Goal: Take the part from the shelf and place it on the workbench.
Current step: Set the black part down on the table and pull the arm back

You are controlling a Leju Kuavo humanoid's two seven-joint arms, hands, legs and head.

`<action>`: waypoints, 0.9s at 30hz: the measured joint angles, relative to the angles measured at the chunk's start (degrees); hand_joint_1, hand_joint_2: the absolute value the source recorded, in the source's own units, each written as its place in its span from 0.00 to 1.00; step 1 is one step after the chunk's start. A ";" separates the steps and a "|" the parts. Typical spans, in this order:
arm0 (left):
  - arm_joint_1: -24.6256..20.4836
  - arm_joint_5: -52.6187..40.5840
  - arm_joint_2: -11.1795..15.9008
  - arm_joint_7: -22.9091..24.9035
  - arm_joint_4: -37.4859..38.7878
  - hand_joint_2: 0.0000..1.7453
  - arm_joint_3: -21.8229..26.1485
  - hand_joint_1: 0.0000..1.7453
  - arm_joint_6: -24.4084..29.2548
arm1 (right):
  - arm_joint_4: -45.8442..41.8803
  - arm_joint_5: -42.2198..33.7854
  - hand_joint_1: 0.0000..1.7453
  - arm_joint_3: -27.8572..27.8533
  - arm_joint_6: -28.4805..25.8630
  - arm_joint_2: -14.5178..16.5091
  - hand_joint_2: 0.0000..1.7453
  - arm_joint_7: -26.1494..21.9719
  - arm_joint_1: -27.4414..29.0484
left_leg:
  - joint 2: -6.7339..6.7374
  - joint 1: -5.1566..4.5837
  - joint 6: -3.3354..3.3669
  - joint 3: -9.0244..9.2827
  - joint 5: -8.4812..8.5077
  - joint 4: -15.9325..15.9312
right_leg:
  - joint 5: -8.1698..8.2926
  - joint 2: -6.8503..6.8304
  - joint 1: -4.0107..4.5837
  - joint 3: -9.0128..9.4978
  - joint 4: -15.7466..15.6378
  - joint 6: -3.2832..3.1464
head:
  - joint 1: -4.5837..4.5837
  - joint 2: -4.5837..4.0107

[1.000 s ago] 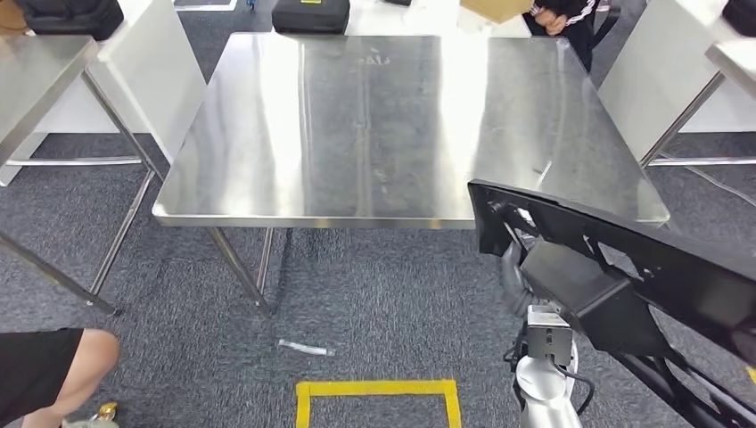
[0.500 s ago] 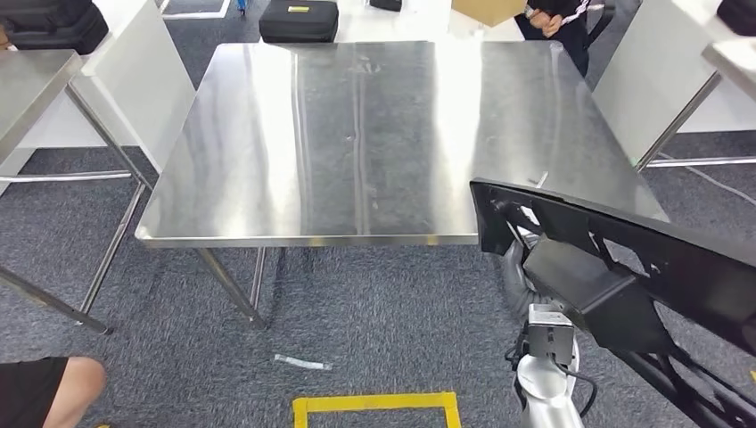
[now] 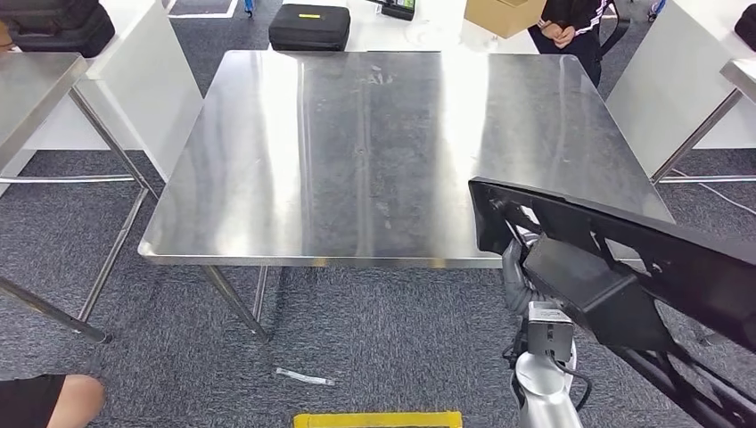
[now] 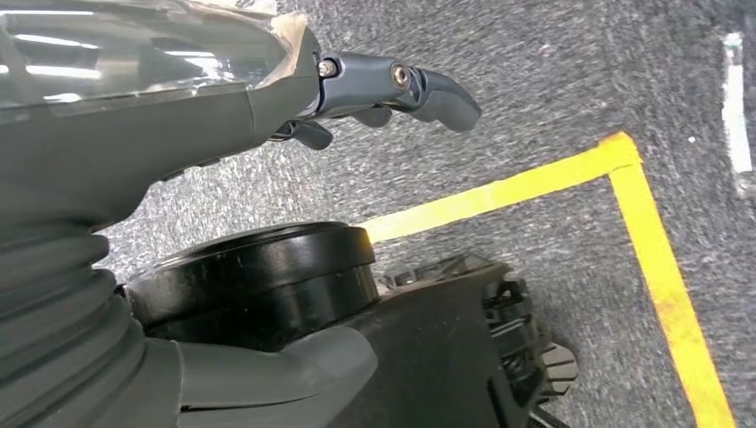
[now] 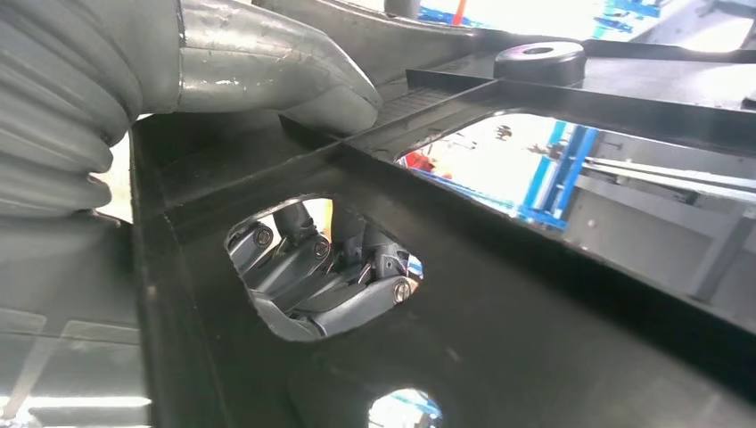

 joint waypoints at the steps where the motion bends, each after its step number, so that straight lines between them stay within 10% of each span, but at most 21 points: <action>1: -0.01 -0.05 0.02 0.02 0.00 1.00 0.00 0.00 -0.13 | 0.20 -0.22 1.00 0.03 -0.14 -0.07 1.00 -0.19 -0.14 | 0.03 -0.05 -0.29 0.13 -0.20 0.02 | -0.19 -0.02 0.08 0.27 -0.11 -0.74 | 0.02 0.00; 4: -0.03 -0.19 0.14 -0.02 0.02 1.00 0.00 0.00 -0.48 | 0.64 -0.72 1.00 0.28 -0.77 -0.27 1.00 -0.58 -0.65 | 0.25 0.05 -1.06 -1.00 -0.97 3.01 | -0.13 0.24 -0.54 1.52 -0.39 -1.87 | -0.05 0.01; 9: -0.04 -0.55 0.21 -0.43 0.02 1.00 -0.03 0.00 -0.94 | 1.47 -1.14 1.00 0.75 -1.27 -0.50 1.00 -0.76 -1.14 | 0.41 0.48 -2.36 -10.75 -5.08 16.25 | -1.65 0.33 -0.58 3.25 -0.48 -2.86 | -0.08 0.01; 13: -0.05 -0.73 0.28 -0.09 0.06 1.00 -0.07 0.00 -1.04 | 2.13 -1.42 1.00 1.20 -1.61 -0.69 1.00 -0.79 -1.22 | 0.52 0.28 -1.59 -7.18 2.62 4.72 | -3.09 0.60 -0.46 5.16 -0.56 -2.33 | -0.03 0.00; 19: -0.05 -0.62 0.13 0.05 0.12 1.00 -0.07 0.00 -0.95 | 2.95 -1.54 1.00 1.64 -1.85 -1.08 1.00 -0.95 -1.45 | 0.47 0.16 0.88 -4.24 3.46 0.34 | -4.15 0.68 -0.06 5.16 2.09 -0.36 | 0.00 0.01; 24: -0.03 -0.56 0.08 0.06 0.13 1.00 -0.07 0.00 -0.95 | 3.34 -1.62 1.00 1.82 -1.88 -1.45 1.00 -1.00 -1.52 | 0.43 0.35 1.38 -3.24 2.97 0.17 | -8.73 0.64 -0.26 -2.36 14.27 -0.29 | 0.14 0.01; 27: -0.05 -0.50 0.07 0.06 0.13 1.00 -0.07 0.00 -0.92 | 3.62 -1.72 1.00 1.94 -1.91 -1.64 1.00 -1.00 -1.28 | 0.12 0.44 1.13 -2.36 2.11 0.19 | -6.01 0.59 -0.44 -3.63 11.99 1.07 | 0.14 0.00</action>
